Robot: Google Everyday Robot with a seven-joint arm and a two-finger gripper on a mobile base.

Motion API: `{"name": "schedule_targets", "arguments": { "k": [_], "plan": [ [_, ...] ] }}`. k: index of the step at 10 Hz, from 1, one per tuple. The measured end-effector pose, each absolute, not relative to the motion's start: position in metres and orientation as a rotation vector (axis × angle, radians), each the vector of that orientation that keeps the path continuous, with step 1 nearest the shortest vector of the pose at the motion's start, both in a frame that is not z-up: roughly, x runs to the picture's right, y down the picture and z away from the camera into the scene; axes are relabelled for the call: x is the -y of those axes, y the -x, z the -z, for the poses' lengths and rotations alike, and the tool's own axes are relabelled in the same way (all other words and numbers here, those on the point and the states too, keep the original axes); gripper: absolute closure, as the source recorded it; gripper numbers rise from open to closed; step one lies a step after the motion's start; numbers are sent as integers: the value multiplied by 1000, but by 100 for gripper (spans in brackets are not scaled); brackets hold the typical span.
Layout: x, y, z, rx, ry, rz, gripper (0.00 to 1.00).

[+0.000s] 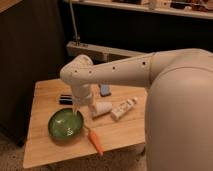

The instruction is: Place the ceramic cup in the ceramic bowl

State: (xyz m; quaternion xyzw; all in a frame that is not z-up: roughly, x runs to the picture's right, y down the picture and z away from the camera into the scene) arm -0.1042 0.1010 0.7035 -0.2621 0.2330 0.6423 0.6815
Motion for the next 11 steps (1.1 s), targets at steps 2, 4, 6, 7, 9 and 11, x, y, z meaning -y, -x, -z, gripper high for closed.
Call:
{"name": "schedule_targets", "arguments": {
  "k": [2,4,6,7,9,11],
  "plan": [
    [-101,104,-704,-523,588,-1441,35],
    [-98,103,-706,-534,580,-1449,35],
    [-77,96,-720,-552,538,-1509,35],
    [-65,89,-730,-560,525,-1548,35],
    [-35,64,-757,-584,499,-1688,35],
    [-29,47,-773,-598,528,-1827,35]
  ]
}}
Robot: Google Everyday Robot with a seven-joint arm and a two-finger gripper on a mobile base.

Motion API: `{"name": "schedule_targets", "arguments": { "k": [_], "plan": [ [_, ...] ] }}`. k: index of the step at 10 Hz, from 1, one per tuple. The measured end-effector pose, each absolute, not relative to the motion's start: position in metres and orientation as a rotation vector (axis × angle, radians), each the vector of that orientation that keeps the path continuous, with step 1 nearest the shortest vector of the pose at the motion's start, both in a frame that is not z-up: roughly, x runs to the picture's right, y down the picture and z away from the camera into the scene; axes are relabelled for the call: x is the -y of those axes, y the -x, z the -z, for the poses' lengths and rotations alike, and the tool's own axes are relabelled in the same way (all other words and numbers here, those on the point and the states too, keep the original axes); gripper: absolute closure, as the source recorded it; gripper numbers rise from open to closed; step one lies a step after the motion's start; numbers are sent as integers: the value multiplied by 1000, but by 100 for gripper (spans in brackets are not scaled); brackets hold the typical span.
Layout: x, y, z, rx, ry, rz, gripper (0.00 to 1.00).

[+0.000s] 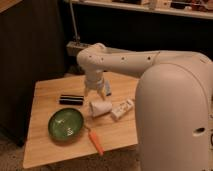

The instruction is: Place the ceramic cup in the ceramic bowl

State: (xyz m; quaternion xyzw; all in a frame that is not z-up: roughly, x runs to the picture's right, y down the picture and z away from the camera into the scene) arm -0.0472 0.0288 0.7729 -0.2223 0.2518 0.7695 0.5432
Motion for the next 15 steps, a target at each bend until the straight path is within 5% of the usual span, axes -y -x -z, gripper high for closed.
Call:
{"name": "schedule_targets", "arguments": {
  "k": [8,15],
  "plan": [
    [-84,45,-788,-622,557,-2002,35],
    [-82,25,-835,-624,590,-2105,35]
  ]
}}
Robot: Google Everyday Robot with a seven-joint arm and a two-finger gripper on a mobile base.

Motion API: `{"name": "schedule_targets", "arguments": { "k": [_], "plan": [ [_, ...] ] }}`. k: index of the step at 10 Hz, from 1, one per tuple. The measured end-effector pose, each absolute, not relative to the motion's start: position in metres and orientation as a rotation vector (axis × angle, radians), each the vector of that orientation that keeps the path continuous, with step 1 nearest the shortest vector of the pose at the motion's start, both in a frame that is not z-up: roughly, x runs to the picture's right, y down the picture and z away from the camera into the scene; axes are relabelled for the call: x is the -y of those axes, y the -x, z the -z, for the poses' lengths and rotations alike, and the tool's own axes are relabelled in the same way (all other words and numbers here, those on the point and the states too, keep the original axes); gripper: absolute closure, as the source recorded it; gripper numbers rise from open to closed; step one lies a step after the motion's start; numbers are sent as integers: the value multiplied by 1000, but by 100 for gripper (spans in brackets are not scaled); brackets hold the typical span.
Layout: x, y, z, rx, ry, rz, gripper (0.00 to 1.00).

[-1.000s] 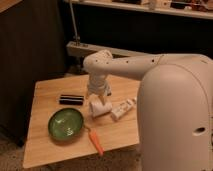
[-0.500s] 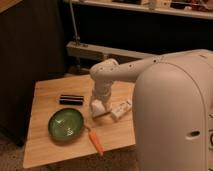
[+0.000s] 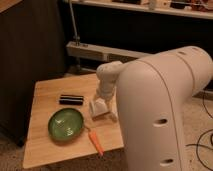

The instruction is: Place the ceramic cup in the ceramic bowl

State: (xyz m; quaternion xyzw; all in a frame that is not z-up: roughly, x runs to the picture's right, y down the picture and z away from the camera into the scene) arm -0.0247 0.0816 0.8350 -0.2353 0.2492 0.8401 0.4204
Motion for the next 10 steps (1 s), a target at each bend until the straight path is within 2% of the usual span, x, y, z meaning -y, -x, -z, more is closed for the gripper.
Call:
{"name": "schedule_targets", "arguments": {
  "k": [10],
  "plan": [
    [-99,54,-865,-628,721,-2057,35]
  ]
}}
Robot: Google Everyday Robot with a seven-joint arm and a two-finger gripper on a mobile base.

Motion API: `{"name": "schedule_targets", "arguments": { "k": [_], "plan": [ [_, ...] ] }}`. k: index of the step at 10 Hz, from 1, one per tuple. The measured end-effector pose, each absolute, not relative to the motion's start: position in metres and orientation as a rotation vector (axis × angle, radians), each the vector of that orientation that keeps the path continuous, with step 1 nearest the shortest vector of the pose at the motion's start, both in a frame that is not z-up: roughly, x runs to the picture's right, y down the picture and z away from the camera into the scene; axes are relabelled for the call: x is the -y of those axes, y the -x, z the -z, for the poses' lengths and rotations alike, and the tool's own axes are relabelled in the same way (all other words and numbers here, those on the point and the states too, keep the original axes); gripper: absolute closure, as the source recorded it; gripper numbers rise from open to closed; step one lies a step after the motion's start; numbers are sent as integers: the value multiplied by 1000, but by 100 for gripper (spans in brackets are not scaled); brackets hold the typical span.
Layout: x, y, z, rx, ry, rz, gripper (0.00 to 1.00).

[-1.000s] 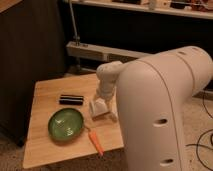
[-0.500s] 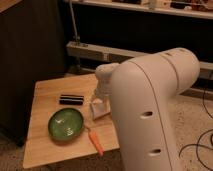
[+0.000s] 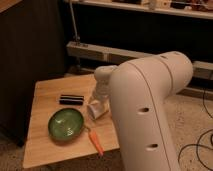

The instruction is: Place the ceramic cup in the ceramic bowl

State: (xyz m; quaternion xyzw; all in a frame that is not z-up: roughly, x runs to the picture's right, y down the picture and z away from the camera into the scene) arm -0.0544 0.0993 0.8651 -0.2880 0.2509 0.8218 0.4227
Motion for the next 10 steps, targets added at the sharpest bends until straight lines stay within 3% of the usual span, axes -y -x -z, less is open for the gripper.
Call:
{"name": "schedule_targets", "arguments": {
  "k": [5,6,10],
  "plan": [
    [-119,63,-879,-685,799,-1989,35],
    [-120,69,-882,-697,811,-1953,42],
    [-105,103,-877,-647,834,-1788,82]
  ]
}}
